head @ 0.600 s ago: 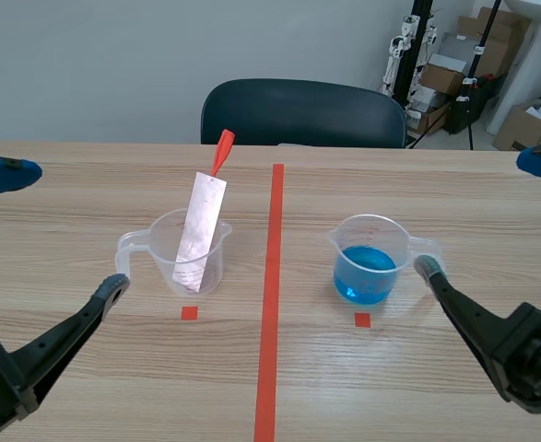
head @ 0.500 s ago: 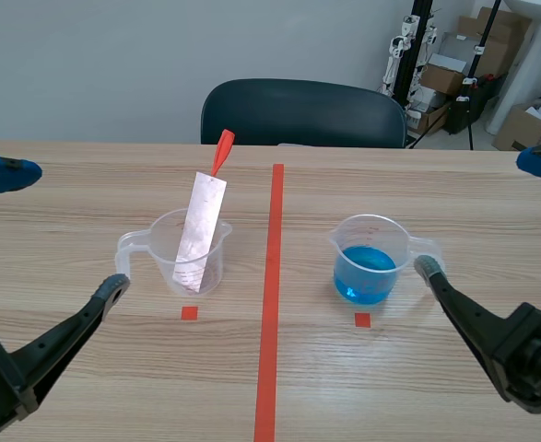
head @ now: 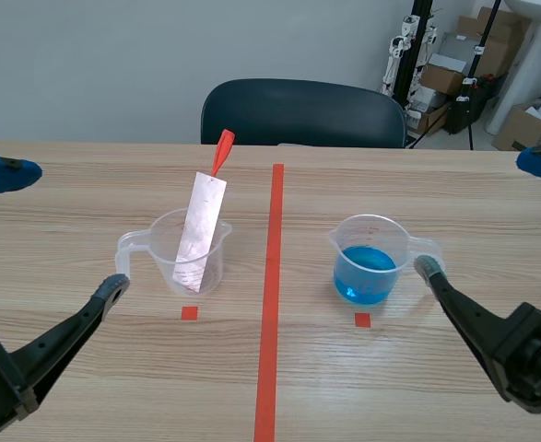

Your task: Do the redox reaction experiment. lift the metal plate out of the left beaker

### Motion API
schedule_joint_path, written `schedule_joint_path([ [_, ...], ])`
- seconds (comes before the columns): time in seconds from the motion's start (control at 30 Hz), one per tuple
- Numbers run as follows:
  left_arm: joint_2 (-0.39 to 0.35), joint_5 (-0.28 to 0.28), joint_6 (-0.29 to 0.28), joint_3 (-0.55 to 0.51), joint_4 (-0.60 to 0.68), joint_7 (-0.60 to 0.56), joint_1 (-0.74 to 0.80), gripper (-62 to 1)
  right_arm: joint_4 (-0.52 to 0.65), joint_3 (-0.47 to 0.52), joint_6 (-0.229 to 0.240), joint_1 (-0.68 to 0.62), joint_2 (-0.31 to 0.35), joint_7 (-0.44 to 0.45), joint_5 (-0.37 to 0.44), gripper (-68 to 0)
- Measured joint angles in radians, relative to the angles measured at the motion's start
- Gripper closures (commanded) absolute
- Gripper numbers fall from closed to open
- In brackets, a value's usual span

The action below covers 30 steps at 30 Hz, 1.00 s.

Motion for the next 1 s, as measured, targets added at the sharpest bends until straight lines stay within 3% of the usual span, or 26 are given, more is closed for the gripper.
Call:
schedule_joint_path([
  [0.63,0.0,0.0,-0.007,0.0,0.0,-0.001,0.0,-62.3,0.0,0.0,-0.004,0.0,-0.034,0.0,-0.008,-67.9],
  [0.9,0.0,0.003,-0.134,0.0,0.0,0.003,0.0,-62.3,0.0,0.0,-0.023,0.0,-0.034,0.0,-0.011,-67.9],
  [1.0,0.0,0.003,-0.138,0.0,0.0,0.003,0.0,-62.3,0.0,0.0,-0.026,0.0,-0.034,0.0,-0.011,-67.9],
])
